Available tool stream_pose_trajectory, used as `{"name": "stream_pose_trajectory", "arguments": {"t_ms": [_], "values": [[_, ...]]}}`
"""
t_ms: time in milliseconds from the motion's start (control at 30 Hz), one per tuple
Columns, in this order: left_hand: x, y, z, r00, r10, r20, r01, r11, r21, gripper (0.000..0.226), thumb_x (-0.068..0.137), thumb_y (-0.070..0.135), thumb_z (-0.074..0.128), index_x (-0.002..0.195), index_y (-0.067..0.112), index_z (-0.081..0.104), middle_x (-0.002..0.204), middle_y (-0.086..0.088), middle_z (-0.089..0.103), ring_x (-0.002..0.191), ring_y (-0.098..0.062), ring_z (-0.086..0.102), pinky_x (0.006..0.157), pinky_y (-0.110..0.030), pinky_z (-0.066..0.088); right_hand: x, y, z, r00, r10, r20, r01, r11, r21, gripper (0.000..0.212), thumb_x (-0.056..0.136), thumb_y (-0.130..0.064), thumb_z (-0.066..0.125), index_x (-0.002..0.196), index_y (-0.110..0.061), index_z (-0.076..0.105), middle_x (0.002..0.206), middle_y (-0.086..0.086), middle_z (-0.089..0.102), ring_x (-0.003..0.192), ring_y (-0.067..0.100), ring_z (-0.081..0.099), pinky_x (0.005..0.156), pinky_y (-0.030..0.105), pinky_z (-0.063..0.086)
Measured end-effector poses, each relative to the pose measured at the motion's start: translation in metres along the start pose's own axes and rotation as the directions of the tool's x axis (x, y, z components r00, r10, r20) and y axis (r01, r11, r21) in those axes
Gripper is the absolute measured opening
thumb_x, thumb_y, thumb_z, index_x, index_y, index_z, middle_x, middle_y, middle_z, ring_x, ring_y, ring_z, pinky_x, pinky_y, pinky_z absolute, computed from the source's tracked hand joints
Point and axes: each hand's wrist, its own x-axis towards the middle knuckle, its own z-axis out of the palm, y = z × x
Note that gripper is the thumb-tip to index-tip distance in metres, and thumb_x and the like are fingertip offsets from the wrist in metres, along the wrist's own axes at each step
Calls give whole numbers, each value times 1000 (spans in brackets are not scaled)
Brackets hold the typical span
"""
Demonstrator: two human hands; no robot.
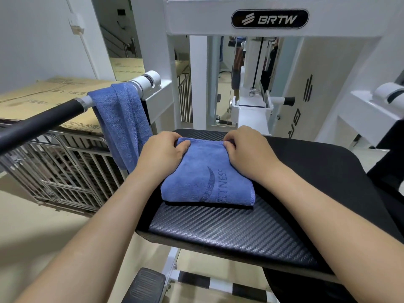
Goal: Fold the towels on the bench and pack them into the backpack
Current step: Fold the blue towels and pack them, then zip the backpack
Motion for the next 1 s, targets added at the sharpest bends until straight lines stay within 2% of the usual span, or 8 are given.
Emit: {"name": "stream_pose_trajectory", "arguments": {"t_ms": [133, 233, 400, 533, 633, 700, 833, 1000], "values": [[0, 1, 3, 998, 65, -27, -56, 967, 247, 33, 96, 43, 44, 89, 16, 61, 87, -6, 62, 90, -33, 58, 63, -33, 37, -4, -1, 5, 1000, -8, 13, 11, 974, -225, 16, 97, -17, 45, 105, -10, 57, 106, 8, 45, 89, 25, 47, 64, 34, 43], [6, -4, 0, 992, 102, 72, -117, 965, 233, 36, 95, 45, 45, 101, 15, 64, 100, -7, 56, 98, -29, 56, 75, -38, 47, -1, 3, 2, 996, 3, 93, 20, 971, -240, 28, 101, -29, 36, 111, -12, 56, 108, 9, 49, 99, 27, 47, 71, 37, 46], [-1, -3, -8, 982, 73, 172, -93, 989, 115, 27, 93, 43, 53, 103, 19, 61, 95, -1, 59, 92, -22, 55, 70, -31, 35, 12, 10, -19, 939, 44, 340, -73, 995, 74, 25, 96, -29, 48, 94, -16, 69, 94, 1, 66, 91, 21, 58, 78, 34, 49], [-26, -1, -17, 968, 135, 211, -51, 931, -362, 16, 86, 29, 69, 86, 22, 54, 74, -1, 62, 64, -9, 48, 61, -23, 40, 14, 2, -58, 787, 22, 617, -83, 994, 71, 15, 89, -26, 57, 94, -22, 71, 97, -9, 68, 94, 12, 61, 86, 28, 49], [-43, 6, -25, 977, 189, 98, -109, 840, -532, 20, 80, 16, 76, 87, 18, 57, 78, -2, 69, 67, -7, 53, 66, -20, 43, 6, -25, -72, 748, -107, 656, 0, 987, 161, 52, 84, -53, 63, 130, -31, 53, 126, -21, 53, 120, 3, 49, 106, 24, 35], [-51, 17, -32, 982, 187, 16, -131, 742, -657, 26, 79, 13, 77, 95, 18, 57, 83, -7, 70, 73, -13, 61, 72, -30, 49, 0, -44, -67, 717, -224, 660, 101, 970, 220, 51, 80, -56, 67, 124, -31, 57, 121, -17, 62, 109, 4, 59, 100, 26, 45], [-64, 11, -40, 995, 82, -64, -100, 586, -804, 39, 73, 30, 78, 98, 27, 49, 82, 1, 66, 74, -17, 60, 72, -33, 50, -9, -56, -59, 863, -270, 427, 65, 898, 436, 21, 86, -39, 68, 94, -19, 69, 91, -2, 74, 79, 7, 68, 76, 26, 56], [-89, -29, -34, 948, 213, 238, 149, 363, -920, 56, 58, 52, 86, 95, 17, 62, 86, 3, 66, 77, -9, 61, 67, -18, 50, -35, -49, -67, 939, -94, 331, -202, 628, 751, 17, 91, -38, 61, 100, -27, 70, 97, -9, 74, 93, 9, 70, 85, 32, 53]]}}
